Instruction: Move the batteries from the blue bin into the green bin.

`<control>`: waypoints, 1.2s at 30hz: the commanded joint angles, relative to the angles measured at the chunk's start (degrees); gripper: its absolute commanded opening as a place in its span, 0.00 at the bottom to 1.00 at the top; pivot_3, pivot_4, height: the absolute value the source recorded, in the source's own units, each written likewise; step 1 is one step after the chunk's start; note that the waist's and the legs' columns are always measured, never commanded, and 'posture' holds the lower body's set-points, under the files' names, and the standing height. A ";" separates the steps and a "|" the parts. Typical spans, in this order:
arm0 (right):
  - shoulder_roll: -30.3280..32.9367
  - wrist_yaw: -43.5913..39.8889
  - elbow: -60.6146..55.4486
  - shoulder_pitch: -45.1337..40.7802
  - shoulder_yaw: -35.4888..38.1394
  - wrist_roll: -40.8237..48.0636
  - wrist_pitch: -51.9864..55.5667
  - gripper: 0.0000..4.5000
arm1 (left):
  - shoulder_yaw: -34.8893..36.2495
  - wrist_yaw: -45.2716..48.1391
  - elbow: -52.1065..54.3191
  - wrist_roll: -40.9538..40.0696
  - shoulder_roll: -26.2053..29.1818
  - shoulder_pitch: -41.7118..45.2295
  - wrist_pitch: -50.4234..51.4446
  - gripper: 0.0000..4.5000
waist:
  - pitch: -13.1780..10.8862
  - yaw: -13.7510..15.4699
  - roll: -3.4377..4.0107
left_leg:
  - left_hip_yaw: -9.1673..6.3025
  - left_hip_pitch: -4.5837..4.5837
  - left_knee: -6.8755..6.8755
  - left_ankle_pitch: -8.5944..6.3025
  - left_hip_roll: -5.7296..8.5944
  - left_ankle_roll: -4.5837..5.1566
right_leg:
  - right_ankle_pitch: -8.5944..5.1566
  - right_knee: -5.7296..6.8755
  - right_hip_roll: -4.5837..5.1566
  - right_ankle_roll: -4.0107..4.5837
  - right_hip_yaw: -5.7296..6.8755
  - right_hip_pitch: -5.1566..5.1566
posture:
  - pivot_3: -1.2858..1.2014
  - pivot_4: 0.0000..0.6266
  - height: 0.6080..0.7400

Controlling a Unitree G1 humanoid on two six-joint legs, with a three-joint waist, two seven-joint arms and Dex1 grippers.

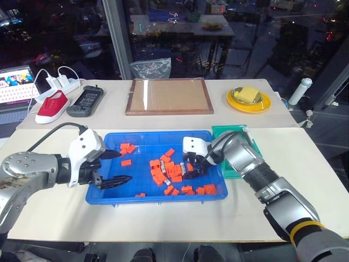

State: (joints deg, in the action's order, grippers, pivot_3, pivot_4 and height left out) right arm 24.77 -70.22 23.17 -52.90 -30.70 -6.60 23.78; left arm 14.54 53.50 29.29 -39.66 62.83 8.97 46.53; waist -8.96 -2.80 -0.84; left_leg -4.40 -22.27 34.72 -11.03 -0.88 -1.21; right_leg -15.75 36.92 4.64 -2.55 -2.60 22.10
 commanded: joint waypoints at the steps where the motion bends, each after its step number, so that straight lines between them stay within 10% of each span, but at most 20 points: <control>1: 0.44 -0.34 -0.83 0.55 0.21 -0.83 0.29 0.57 | 1.79 -0.15 1.30 -0.27 0.09 0.15 -0.17 1.00 | 0.00 0.00 0.00 | 0.00 0.00 0.00 0.00 0.00 0.00 | 0.00 0.00 0.00 0.00 0.00 0.00 | 0.52 0.24 1.00; 23: 26.15 -5.96 -5.76 -4.80 19.08 6.89 4.61 0.57 | -4.70 1.79 -2.50 2.08 -1.53 5.86 -2.38 1.00 | -0.04 0.50 -0.01 | 0.01 -0.13 -0.02 -0.01 0.04 0.01 | 0.00 -0.20 0.03 0.01 -0.01 0.02 | 0.52 0.24 1.00; 36: 20.34 0.67 7.34 -4.96 13.25 -0.29 -3.48 0.57 | -6.15 2.57 -3.00 2.96 -1.96 7.34 -2.80 1.00 | -0.06 -1.07 0.02 | 0.06 -0.03 -0.01 -0.02 -0.13 0.03 | 0.04 -0.11 -0.20 0.13 -0.19 0.03 | 0.52 0.24 1.00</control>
State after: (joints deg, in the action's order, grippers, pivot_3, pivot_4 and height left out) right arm 45.16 -71.58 28.38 -55.96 -17.34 -5.06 23.18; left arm 7.65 55.85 25.29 -36.83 60.71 15.66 44.24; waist -9.02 -3.87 -0.81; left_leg -4.34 -22.31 34.72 -11.05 -1.01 -1.18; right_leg -15.71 36.82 4.45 -2.42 -2.79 22.13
